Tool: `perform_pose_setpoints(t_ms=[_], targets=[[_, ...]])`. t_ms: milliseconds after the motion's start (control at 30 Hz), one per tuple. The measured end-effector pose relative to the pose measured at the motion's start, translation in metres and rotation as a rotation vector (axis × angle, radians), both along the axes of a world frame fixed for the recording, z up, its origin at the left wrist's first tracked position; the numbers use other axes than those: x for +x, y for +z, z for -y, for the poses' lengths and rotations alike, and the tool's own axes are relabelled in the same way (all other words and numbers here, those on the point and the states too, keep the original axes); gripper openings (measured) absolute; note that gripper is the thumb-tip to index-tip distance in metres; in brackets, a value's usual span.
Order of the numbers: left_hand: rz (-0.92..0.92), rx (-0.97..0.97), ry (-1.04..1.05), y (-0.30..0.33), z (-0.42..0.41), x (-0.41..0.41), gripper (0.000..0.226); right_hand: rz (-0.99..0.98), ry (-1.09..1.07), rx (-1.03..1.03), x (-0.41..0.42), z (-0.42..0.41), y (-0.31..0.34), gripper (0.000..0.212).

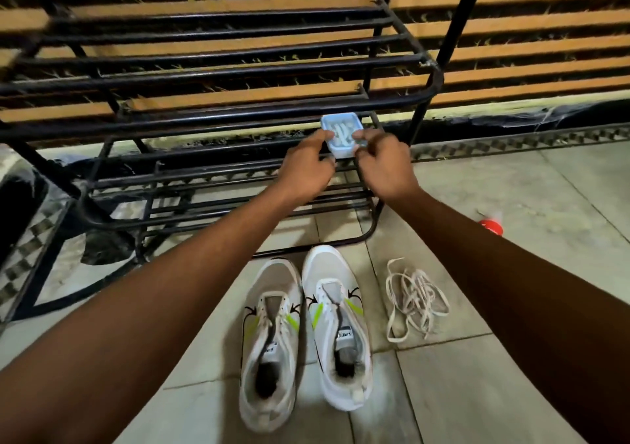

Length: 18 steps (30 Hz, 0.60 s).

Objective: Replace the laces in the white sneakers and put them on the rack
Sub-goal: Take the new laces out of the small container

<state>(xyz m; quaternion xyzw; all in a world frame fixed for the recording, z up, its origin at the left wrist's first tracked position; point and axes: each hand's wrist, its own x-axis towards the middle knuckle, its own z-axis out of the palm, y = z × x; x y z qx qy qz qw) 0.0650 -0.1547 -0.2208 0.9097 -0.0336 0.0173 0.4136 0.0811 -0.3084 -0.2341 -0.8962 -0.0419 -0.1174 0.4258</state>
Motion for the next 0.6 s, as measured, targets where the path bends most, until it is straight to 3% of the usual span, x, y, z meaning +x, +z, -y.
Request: perform_pose_setpoints(t_ms=[133, 367, 600], targets=[[-0.023, -0.097, 0.075, 0.002, -0.002, 0.000, 0.051, -0.011, -0.062, 0.115, -0.006, -0.004, 0.004, 0.024], [0.092, -0.228, 0.153, -0.004, -0.028, -0.069, 0.037, -0.013, -0.027, 0.354, -0.051, -0.015, -0.002, 0.010], [0.201, -0.401, 0.193, -0.014, -0.067, -0.134, 0.021, -0.111, 0.112, 0.379, -0.099, -0.042, 0.008, 0.011]])
